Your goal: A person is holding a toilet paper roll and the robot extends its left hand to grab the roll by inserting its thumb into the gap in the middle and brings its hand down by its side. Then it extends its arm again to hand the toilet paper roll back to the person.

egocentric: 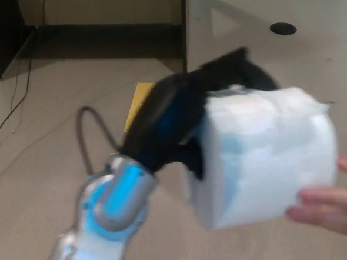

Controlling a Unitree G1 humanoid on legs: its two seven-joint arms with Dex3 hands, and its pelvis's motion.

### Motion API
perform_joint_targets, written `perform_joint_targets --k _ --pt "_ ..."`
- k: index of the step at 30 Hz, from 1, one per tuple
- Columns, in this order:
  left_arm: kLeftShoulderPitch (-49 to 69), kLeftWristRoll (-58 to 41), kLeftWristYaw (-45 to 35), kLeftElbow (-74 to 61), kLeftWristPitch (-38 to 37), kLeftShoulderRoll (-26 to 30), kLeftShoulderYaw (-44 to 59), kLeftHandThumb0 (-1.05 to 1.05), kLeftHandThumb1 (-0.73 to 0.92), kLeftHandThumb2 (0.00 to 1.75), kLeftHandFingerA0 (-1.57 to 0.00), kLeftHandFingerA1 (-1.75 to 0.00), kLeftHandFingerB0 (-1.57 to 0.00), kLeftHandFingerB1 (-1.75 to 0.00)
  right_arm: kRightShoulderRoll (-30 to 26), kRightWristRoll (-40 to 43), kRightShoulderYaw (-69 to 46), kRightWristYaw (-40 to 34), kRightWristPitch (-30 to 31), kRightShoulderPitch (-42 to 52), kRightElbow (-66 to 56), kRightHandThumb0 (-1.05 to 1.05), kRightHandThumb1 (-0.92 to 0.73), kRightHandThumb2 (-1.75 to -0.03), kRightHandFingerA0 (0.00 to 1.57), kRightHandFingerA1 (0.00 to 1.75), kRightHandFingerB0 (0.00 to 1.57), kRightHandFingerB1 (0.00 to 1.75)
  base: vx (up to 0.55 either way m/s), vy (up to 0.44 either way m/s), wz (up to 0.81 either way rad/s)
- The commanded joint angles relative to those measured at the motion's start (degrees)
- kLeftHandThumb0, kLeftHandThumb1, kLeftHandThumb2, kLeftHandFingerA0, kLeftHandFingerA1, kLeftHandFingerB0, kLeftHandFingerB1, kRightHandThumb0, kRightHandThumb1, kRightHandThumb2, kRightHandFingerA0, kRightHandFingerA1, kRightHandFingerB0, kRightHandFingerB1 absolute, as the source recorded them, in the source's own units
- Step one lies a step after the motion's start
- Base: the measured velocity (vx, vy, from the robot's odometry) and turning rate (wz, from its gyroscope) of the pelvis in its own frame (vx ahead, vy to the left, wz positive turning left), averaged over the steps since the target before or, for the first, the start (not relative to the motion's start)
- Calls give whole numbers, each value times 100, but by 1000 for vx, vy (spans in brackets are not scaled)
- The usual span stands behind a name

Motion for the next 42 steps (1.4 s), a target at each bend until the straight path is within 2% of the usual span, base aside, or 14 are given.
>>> perform_joint_targets --k 1,8,9,14,16,19,20,21,22,27,30,32,33,42 --pt "351 -690 -100 -86 -488 305 757 -5 66 102 -97 -149 -78 -123 -2 -13 -36 25 40 54 31 -37 -67 -60 77 65 54 43 0 0 0" --pt "1172 -1401 -282 -441 -212 504 1791 -7 68 97 -97 -143 -79 -123 -19 9 -64 60 18 60 41 -36 -68 -60 76 62 52 42 0 0 0" --pt "1332 -1426 -271 -448 -242 525 1911 -4 68 97 -92 -149 -78 -126 -16 15 -71 60 26 59 43 -36 -68 -60 75 61 53 42 0 0 0" --pt "2295 -1612 -247 87 -760 676 2616 2 71 91 -99 -140 -81 -120 29 -23 -62 72 110 -112 55 -37 -68 -60 76 63 53 42 0 0 0" --pt "2884 -1564 -200 741 -1333 745 2863 5 73 88 -94 -135 -76 -119 15 -44 -45 72 122 -118 62 -38 -68 -60 75 62 52 41 0 0 0" --pt "3305 -1583 -172 1477 -1924 807 3046 1 79 81 -92 -143 -76 -118 1 -54 -32 71 89 -82 70 -38 -68 -60 74 61 51 41 0 0 0" --pt "3517 -1480 -69 2036 -2187 881 3161 -4 81 80 -94 -147 -76 -119 1 -42 -42 68 83 -79 76 -43 -54 -87 70 70 44 54 0 0 0" --pt "3601 -1419 -5 2385 -2439 942 3213 -2 78 84 -94 -148 -76 -120 1 -33 -49 71 63 -72 75 -38 -67 -60 75 61 52 42 0 0 0" --pt "3744 -1281 161 2904 -2693 1020 3284 -1 76 85 -91 -152 -75 -123 -6 -28 -51 91 64 -83 79 -38 -68 -60 73 60 51 42 0 0 0" --pt "4126 -1383 285 4647 -2895 1184 3541 -3 84 74 -92 -149 -74 -122 -30 -15 -80 64 126 -198 98 -37 -67 -60 76 61 53 42 0 0 0" --pt "4308 -1202 526 5882 -3198 1427 3511 -6 84 68 -86 -144 -74 -117 -40 -39 -55 31 53 -89 110 -37 -67 -61 71 58 53 42 0 0 0" --pt "4367 -1076 677 6221 -3286 1521 3417 -7 83 68 -87 -142 -75 -116 -30 -12 -81 3 25 -37 109 -38 -67 -60 71 59 53 42 0 0 0" --pt "4367 -908 874 6372 -3198 1580 3306 -12 80 68 -94 -141 -77 -116 -20 -19 -80 -46 36 -41 116 -38 -67 -60 73 60 53 42 0 0 0" --pt "3825 -745 862 7405 -3096 1896 2785 -10 81 64 -89 -139 -79 -108 -24 -25 -95 -177 112 -76 116 -38 -67 -60 71 54 51 41 0 0 0"
